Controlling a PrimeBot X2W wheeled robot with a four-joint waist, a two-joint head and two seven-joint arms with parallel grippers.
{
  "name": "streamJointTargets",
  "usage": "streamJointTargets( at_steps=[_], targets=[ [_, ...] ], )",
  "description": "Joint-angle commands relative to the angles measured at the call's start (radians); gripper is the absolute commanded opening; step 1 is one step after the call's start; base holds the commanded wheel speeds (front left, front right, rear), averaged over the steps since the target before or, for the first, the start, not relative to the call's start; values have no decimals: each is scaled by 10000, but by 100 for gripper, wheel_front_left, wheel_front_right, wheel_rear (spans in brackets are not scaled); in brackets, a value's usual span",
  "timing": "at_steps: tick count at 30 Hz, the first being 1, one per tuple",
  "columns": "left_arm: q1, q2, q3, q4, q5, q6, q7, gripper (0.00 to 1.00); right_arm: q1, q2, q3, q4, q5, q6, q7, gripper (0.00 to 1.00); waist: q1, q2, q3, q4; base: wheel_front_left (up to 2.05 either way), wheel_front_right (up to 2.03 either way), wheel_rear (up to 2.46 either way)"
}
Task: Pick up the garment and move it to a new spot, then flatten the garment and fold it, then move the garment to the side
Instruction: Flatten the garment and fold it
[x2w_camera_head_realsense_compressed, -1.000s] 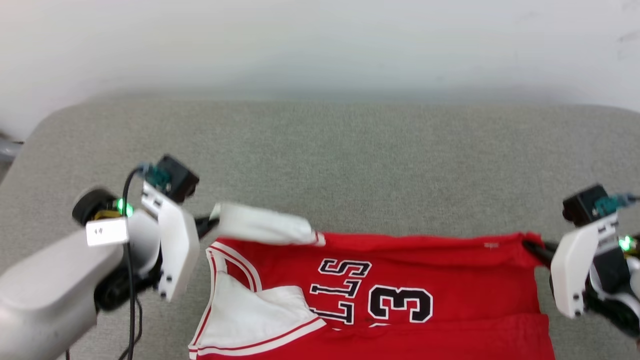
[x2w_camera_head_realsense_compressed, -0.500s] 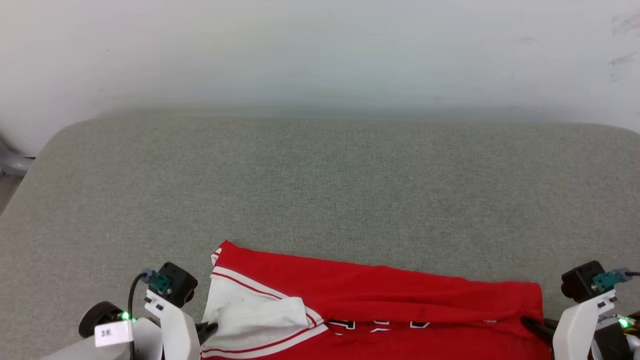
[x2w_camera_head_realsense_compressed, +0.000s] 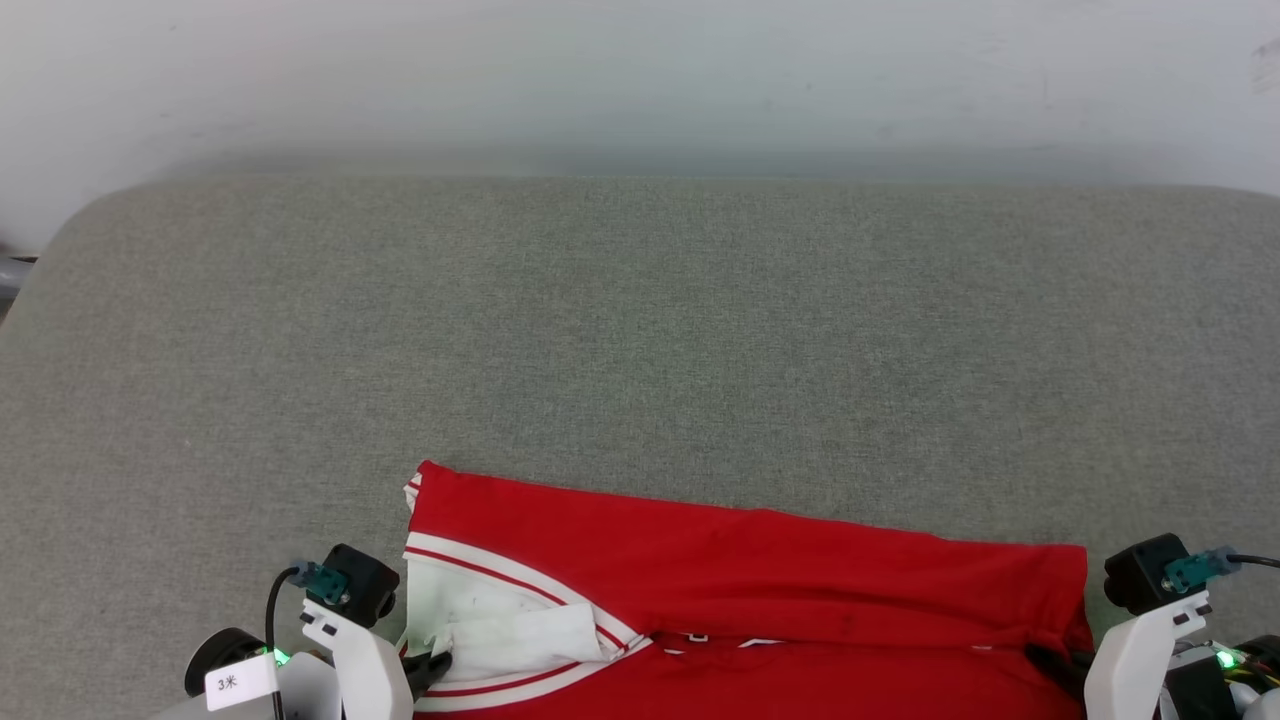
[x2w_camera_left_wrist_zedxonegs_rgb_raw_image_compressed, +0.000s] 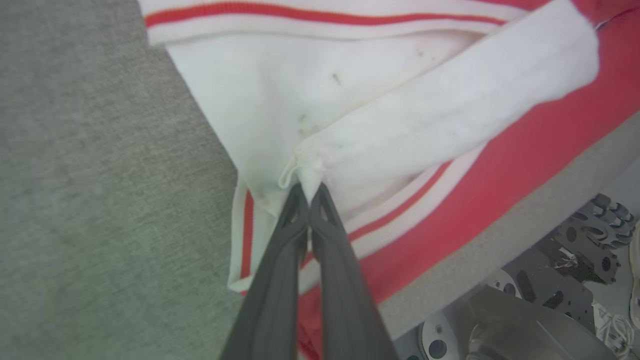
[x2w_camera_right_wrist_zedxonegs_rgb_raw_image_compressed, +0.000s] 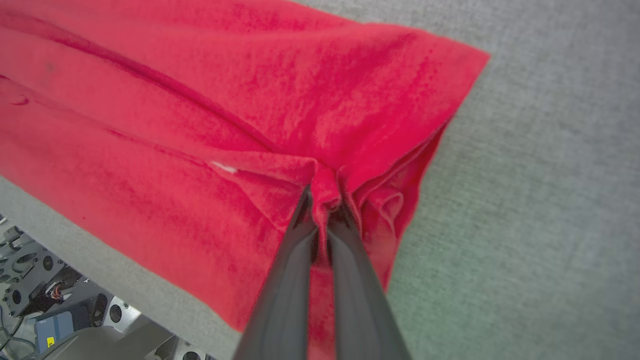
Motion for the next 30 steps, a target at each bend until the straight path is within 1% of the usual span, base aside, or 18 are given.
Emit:
streamJointTargets(
  at_steps=[1,2,3,4,8,11,13,16,19,22,24,25,26,28,30],
  targets=[
    [151,-104,71,212,-14,16,-159,6,225,182,20,126,64,-16,-152,0,-1,-1,-24,-16,0,0,0],
    [176,-93,99,261,-8,37,-258,31,244,204,-51,124,83,-16,-268,16,-1,-1,-68,-17,0,0,0],
    [209,-78,137,286,5,98,-381,100,263,217,-105,99,67,-16,-383,55,-1,-1,-129,-19,0,0,0],
    [276,-70,185,274,-70,135,-469,100,288,220,-164,38,11,-16,-522,100,-1,-1,-206,-18,0,0,0],
    [340,150,396,17,52,395,-1005,100,512,234,-604,-325,-110,-16,-1049,100,-1,-1,-513,11,0,0,0],
    [438,378,599,-360,188,744,-1553,100,769,239,-1049,-720,-256,-14,-1312,100,-1,-1,-738,22,0,0,0],
    [487,525,719,-554,404,1108,-1993,100,942,281,-1407,-989,-382,-14,-1412,100,-1,-1,-894,36,0,0,0],
    [641,661,917,-860,637,1772,-2646,100,1178,340,-1946,-1448,-658,-13,-1429,100,-1,-1,-1054,48,0,0,0],
    [827,750,1243,-1155,771,2488,-3375,100,1400,446,-2458,-1911,-977,-13,-1260,100,-1,-1,-1168,65,0,0,0],
    [1004,750,1591,-1366,1024,3248,-3855,100,1560,491,-2913,-2303,-1318,-13,-981,100,-1,-1,-1209,98,0,0,0],
    [1192,667,1926,-1536,1143,3660,-4018,100,1671,530,-3175,-2487,-1539,-13,-745,100,-1,-1,-1214,132,0,0,0],
    [1192,667,1926,-1536,1143,3660,-4018,100,1671,530,-3175,-2487,-1539,-13,-745,100,-1,-1,-1214,132,0,0,0],
    [1313,633,2104,-1605,1219,3866,-4079,100,1702,566,-3294,-2535,-1634,-13,-604,100,-1,-1,-1212,150,0,0,0],
    [1523,539,2528,-1726,1523,4289,-4122,100,1768,566,-3485,-2660,-1840,-13,-331,100,-1,-1,-1201,203,0,0,0],
    [1772,345,3150,-1950,2057,4668,-4131,100,1839,626,-3634,-2683,-1862,-13,24,100,-1,-1,-1191,264,0,0,0]
  ],
)
